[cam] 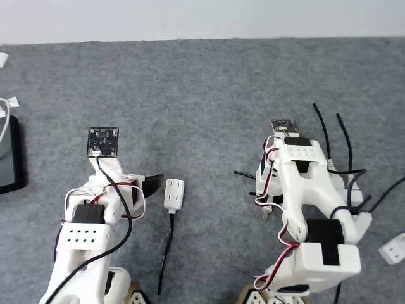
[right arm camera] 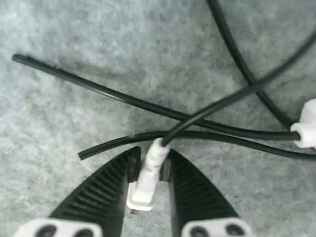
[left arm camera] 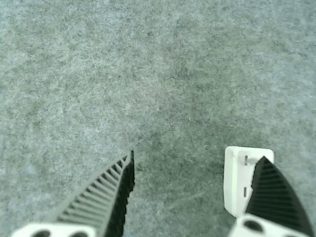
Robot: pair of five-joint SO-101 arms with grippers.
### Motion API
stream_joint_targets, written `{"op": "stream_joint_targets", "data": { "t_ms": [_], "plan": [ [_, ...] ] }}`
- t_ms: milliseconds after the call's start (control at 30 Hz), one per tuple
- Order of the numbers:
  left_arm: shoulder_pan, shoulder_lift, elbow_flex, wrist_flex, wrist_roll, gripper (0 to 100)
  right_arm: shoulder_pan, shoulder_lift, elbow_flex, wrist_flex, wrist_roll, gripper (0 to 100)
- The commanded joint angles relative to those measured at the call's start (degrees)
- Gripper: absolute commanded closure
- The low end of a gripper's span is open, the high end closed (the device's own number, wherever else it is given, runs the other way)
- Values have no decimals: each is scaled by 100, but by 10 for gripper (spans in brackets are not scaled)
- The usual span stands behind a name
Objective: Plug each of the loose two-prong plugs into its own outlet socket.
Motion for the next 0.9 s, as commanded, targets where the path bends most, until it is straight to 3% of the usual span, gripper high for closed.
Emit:
{"op": "stream_joint_targets", "data": {
  "t_ms": [0,233,367,467,533,667,867],
  "plan": [
    [-35,-149,-48,-176,-62,647,66,-295,-9,75,-18,991],
    [-35,-132,-48,-176,-62,647,-251,-1604,-413,752,325,991],
    [-35,-132,-48,-176,-62,647,-1253,-2044,-703,1209,607,991],
    [-35,-132,-48,-176,-62,647,-2123,-2053,-738,989,448,991],
    [-35,-132,-48,-176,-62,647,-2519,-1895,-738,752,220,991],
    [-35,-132,-48,-176,-62,647,-2615,-1191,-501,-31,-149,991],
    [-35,-132,-48,-176,-62,647,-2589,330,-738,-505,369,976]
  ]
}}
